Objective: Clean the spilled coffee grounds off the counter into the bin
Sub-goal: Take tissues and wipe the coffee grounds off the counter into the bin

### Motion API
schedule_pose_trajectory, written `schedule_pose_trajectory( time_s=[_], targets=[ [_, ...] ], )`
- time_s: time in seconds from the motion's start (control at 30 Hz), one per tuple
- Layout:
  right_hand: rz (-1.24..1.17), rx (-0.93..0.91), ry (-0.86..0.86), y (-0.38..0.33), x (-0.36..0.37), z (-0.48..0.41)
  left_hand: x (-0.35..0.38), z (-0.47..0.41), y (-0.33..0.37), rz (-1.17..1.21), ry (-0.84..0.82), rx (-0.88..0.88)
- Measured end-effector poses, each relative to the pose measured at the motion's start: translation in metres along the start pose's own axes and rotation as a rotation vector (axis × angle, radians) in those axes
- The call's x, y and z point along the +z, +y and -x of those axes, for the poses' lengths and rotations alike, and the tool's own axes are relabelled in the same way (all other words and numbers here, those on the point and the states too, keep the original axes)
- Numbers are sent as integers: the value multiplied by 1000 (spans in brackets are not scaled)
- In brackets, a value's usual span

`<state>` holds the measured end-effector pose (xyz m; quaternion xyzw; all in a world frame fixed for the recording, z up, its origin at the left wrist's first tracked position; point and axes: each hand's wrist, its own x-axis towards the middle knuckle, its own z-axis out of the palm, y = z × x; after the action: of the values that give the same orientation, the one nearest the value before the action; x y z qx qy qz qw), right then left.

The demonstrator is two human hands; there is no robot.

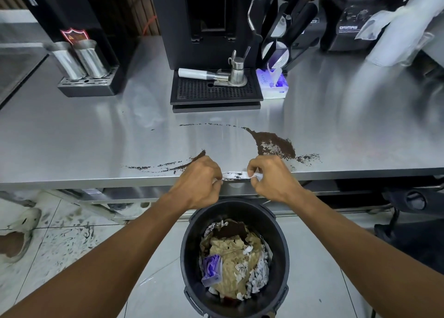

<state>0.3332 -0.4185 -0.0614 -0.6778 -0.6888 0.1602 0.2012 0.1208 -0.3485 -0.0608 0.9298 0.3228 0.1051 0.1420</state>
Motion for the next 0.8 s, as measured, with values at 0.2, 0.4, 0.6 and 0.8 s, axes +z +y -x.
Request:
schedule_pose_trajectory(
  time_s=[0.2, 0.4, 0.6, 0.8],
  targets=[
    [-35, -22, -56, 5, 1, 0, 0, 3, 6, 80, 32, -105],
    [-108, -55, -52, 8, -2, -4, 0, -3, 12, 151, 3, -184],
    [-135, -92, -48, 15, -11, -17, 0, -7, 17, 202, 68, -270],
    [-133, -207, -157, 16, -22, -52, -7, -12, 22, 216, 163, -382]
  ],
)
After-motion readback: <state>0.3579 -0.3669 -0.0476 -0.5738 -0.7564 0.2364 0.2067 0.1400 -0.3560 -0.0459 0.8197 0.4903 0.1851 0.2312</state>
